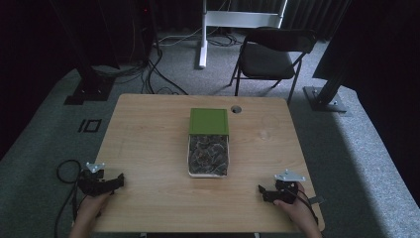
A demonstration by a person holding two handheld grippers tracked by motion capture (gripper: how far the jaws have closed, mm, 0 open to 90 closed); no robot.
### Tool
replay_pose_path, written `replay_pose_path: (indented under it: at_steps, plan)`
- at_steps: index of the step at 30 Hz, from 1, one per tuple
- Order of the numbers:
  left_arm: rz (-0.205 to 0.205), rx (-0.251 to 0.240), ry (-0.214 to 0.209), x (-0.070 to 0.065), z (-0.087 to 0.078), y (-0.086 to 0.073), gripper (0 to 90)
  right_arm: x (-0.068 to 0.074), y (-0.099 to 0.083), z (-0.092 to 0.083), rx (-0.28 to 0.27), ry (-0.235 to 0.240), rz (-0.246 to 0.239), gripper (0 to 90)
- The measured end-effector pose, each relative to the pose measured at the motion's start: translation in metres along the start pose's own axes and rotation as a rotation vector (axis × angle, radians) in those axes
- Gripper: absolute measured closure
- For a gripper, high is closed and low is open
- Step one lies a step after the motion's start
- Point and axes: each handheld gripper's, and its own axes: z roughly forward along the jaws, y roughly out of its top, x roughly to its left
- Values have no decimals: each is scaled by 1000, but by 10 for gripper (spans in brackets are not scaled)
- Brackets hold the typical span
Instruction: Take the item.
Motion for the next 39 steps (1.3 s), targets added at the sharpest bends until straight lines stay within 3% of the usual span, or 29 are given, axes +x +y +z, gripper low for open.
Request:
replay_pose_path:
  at_steps: [21, 29, 31, 39]
  plan:
    - [5, 1, -4, 0, 0, 0, 3, 0, 0, 0, 0, -3, 3, 123]
    - [14, 2, -11, 1, -1, -1, 3, -1, 4, 0, 9, -17, 45, 149]
    - [14, 2, -11, 1, -1, -1, 3, 0, 5, 0, 15, -22, 37, 148]
    - [14, 2, -11, 1, -1, -1, 3, 0, 13, -3, -21, 2, 67, 133]
